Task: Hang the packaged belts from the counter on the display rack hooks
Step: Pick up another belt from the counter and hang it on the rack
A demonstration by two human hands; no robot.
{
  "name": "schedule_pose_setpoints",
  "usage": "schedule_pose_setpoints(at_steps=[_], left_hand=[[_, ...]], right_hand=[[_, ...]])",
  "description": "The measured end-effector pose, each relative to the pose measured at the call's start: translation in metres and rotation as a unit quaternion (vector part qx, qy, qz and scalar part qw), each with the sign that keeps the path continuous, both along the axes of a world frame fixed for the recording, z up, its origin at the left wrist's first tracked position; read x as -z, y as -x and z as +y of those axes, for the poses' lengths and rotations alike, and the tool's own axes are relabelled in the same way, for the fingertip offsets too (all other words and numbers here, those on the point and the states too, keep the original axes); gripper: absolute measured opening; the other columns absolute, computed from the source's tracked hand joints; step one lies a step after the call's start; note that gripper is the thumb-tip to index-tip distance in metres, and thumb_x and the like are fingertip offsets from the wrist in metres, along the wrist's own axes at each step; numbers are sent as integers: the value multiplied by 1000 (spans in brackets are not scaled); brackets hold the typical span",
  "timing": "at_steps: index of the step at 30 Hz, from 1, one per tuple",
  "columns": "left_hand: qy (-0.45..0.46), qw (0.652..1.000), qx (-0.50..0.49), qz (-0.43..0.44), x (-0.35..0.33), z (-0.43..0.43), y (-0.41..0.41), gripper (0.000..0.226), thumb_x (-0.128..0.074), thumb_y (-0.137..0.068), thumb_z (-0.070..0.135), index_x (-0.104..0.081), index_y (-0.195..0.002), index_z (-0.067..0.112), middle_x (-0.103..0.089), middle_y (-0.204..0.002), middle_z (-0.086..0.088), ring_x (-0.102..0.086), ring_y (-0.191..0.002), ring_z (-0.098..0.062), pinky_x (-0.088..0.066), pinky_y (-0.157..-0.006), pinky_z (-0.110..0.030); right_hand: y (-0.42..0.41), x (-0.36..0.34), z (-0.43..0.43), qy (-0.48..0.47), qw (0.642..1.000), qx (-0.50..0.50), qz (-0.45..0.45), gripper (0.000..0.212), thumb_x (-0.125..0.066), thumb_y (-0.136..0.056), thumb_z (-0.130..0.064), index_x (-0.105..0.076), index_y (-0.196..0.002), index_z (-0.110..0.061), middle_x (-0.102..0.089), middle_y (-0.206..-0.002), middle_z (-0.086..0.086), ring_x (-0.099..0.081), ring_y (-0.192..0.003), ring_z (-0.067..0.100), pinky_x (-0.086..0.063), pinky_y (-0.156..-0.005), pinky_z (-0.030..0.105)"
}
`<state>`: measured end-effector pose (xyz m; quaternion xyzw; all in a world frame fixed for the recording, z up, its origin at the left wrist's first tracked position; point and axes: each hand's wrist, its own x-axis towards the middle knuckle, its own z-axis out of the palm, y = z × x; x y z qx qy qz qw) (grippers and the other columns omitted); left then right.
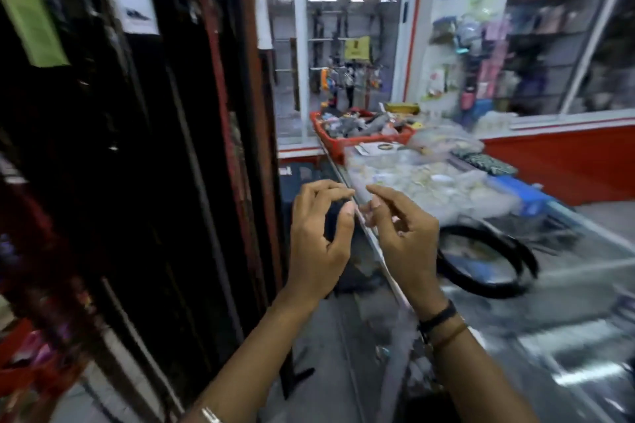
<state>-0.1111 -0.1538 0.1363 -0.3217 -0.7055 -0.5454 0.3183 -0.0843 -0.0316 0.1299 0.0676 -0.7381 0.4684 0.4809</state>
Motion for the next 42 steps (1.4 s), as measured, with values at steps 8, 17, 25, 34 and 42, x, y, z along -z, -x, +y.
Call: schedule_pose_setpoints(at_steps=[8, 17, 25, 34, 42], left_hand=[[42, 979, 107, -167, 62, 125, 12, 24, -46, -92, 34, -61, -92, 16, -54, -99, -2, -55, -88, -4, -49, -78, -25], [98, 914, 172, -355, 99, 252, 37, 14, -52, -93, 16, -65, -90, 16, -63, -100, -7, -55, -81, -4, -41, -72, -7], [183, 900, 131, -375, 123, 331, 80, 22, -49, -94, 14, -66, -105, 7, -63, -113, -11, -57, -101, -22, -41, -85, -26], [406, 877, 2, -257, 139, 359, 123, 44, -36, -98, 40, -64, -113, 10, -54, -127, -15, -45, -120, -35, -33, -107, -48], [371, 882, 21, -291, 146, 347, 101, 43, -45, -93, 46, -57, -114, 10, -52, -122, -19, -37, -120, -34, -33, -103, -41]], right_hand=[[-3, 69, 157, -3, 976, 166, -141, 18, -57, -91, -18, -70, -102, -9, -73, -91, 11, -66, -79, 24, -50, -69, 26], [39, 106, 303, -26, 905, 296, -305, 22, -53, -90, -17, -68, -104, -10, -70, -105, 17, -62, -96, 36, -51, -82, 44], [94, 129, 369, -112, 837, 155, -513, 29, -42, -96, -23, -51, -72, -7, -65, -92, 30, -61, -87, 41, -40, -69, 38], [104, 137, 364, 30, 841, 128, -524, 38, -42, -95, -21, -45, -59, -6, -53, -75, 19, -50, -75, 26, -33, -67, 33], [88, 140, 348, 223, 801, 47, -554, 3, -48, -89, -10, -50, -87, -12, -54, -49, 0, -46, -32, 10, -35, -36, 18]])
